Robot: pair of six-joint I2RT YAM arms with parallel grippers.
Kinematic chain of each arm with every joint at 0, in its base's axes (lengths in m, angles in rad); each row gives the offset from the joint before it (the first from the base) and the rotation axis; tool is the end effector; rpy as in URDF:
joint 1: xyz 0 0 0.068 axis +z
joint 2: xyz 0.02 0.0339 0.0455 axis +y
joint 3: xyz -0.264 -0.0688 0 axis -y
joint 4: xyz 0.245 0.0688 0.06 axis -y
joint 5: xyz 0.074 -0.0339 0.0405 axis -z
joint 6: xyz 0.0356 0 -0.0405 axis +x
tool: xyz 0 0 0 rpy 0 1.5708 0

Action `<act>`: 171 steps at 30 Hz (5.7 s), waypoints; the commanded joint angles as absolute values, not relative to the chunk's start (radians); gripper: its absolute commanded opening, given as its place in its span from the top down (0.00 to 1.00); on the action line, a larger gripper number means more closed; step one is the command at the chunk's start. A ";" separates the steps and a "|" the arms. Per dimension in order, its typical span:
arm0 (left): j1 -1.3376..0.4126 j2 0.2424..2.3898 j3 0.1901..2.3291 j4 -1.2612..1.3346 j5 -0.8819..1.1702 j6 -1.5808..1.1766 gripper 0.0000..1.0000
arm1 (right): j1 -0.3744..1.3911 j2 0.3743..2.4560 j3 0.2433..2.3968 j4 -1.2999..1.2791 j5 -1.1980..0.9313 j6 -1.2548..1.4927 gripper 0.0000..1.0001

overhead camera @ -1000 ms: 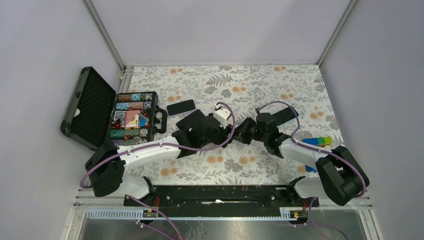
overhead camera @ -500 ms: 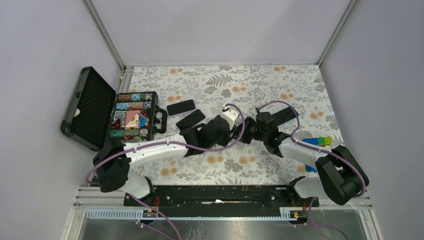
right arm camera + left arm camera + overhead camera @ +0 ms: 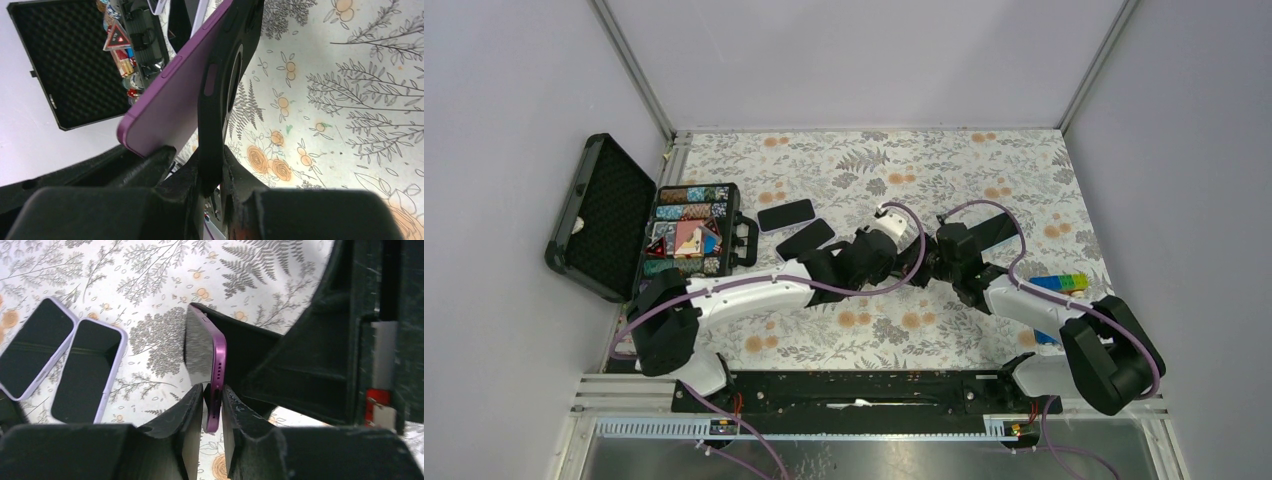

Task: Take the phone out of the phone case
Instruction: Remove the phone case from the phone, then place the phone case at the center of the board, then place the phone at the center of the board.

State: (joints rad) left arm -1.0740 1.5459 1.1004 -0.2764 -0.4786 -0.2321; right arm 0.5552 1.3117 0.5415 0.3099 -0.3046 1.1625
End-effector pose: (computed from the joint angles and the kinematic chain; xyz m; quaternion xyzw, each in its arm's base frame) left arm 0.1763 -0.2908 0.2562 0.2727 0.8479 -0.0715 0.4490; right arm 0.2210 0.1497 0.1932 0.1748 0.8254 0.4787 0.2428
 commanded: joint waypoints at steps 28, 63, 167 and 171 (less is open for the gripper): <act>-0.938 1.159 1.062 -0.100 -0.442 -0.198 1.00 | 0.333 1.259 0.718 0.101 -0.105 0.935 1.00; -0.901 1.245 1.095 -0.107 -0.279 -0.053 1.00 | 0.055 1.760 1.006 0.133 -0.264 1.004 0.24; -0.873 1.568 1.287 0.060 -0.128 0.223 0.01 | -0.120 1.756 1.213 -0.481 -0.037 0.668 0.00; -0.873 1.502 1.200 0.140 -0.118 0.200 0.01 | -0.112 1.833 1.256 -0.496 -0.018 0.729 0.00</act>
State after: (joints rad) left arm -0.8749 1.5772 1.2518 0.0074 -0.1585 0.2619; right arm -0.1196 1.7847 1.1931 -0.4404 -0.0608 0.6567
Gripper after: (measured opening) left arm 0.985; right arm 0.995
